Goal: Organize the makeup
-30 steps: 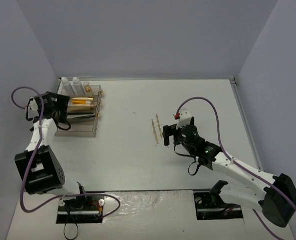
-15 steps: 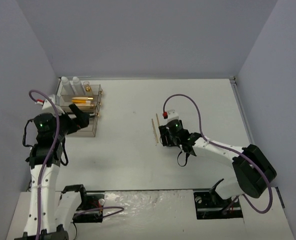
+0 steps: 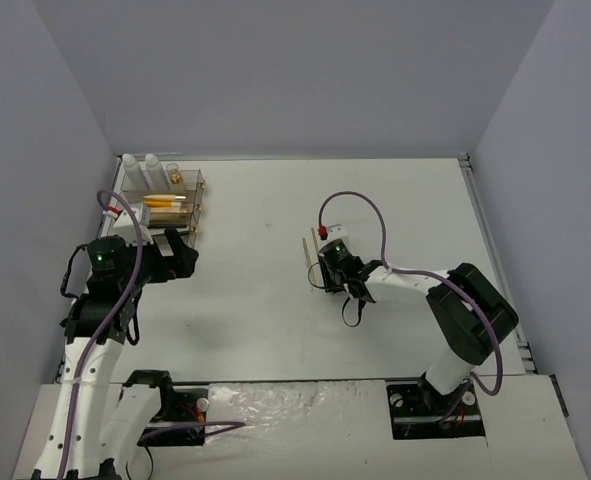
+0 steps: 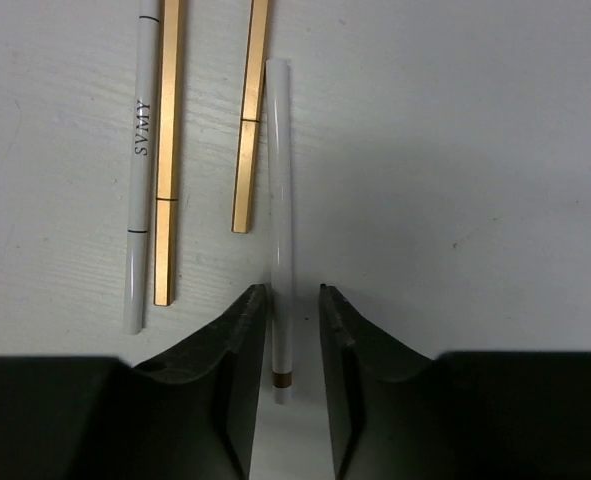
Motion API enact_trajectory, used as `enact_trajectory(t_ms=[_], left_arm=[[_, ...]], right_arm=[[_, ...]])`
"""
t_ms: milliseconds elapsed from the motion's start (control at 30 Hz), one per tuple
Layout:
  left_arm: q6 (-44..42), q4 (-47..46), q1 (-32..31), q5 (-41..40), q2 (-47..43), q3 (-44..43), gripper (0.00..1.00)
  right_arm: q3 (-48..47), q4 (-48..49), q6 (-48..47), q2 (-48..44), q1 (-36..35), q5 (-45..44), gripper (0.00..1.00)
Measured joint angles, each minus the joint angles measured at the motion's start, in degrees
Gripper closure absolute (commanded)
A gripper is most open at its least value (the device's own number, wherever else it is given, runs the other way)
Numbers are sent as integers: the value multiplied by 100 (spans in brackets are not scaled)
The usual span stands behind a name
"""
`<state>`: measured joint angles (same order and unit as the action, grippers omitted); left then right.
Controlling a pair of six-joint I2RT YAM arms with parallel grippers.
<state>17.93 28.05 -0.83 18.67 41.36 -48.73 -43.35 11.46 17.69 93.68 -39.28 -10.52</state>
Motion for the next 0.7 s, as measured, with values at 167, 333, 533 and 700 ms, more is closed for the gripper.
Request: enact_trajectory(t_ms=[167, 333, 533, 700], left_arm=[[14, 0, -198, 79, 3, 0, 3], [201, -7, -467, 106, 11, -1, 3], [848, -241, -1070, 43, 98, 2, 3], [1461, -702, -1972, -306, 408, 2, 3]], right_arm=[[-7, 124, 116, 62, 58, -10, 100], [94, 58, 186, -84, 75, -44, 100], [327, -304, 159, -1074, 65, -79, 100], [372, -62, 45, -2350, -230, 145, 100]])
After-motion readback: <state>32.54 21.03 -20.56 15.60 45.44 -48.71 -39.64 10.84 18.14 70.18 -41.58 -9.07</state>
